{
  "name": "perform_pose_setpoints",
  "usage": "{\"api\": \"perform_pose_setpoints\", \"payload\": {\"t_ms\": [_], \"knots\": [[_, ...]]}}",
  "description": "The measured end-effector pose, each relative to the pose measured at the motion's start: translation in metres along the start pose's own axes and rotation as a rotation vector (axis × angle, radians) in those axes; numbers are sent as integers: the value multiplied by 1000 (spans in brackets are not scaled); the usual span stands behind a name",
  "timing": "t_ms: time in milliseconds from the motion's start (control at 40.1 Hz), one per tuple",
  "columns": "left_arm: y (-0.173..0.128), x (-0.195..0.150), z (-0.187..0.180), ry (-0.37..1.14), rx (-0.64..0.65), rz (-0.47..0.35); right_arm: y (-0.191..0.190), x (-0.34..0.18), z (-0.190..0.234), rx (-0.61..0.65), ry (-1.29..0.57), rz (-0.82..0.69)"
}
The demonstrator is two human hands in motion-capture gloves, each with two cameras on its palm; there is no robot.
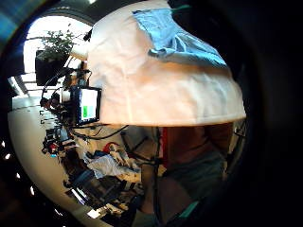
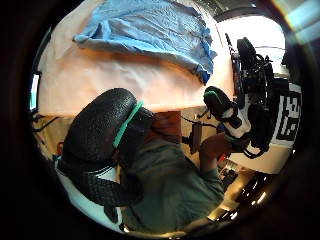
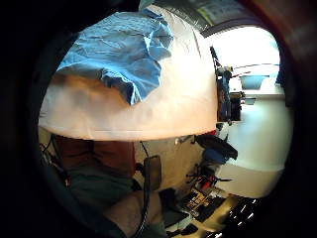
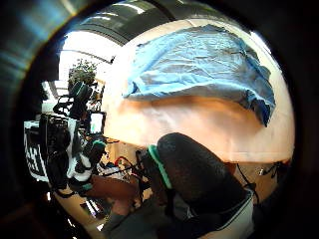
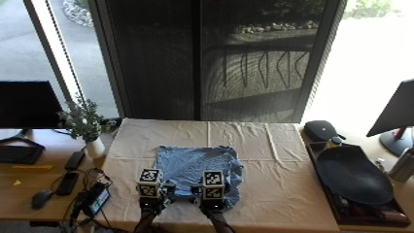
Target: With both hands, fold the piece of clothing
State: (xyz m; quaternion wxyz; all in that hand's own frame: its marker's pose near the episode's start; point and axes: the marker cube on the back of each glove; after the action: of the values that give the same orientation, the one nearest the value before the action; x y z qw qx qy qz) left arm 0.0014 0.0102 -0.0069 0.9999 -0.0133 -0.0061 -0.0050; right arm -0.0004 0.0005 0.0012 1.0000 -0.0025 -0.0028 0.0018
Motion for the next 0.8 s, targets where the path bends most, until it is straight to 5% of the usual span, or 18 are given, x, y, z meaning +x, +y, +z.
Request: {"api": "perform_pose_setpoints", "payload": {"t_ms": [623,797], "knots": [[3,4,0,-3,-9,17,-10,10,7,24,59,38],[-24,-5,15,-26,48,18,-30,37,19,35,165,81]]}}
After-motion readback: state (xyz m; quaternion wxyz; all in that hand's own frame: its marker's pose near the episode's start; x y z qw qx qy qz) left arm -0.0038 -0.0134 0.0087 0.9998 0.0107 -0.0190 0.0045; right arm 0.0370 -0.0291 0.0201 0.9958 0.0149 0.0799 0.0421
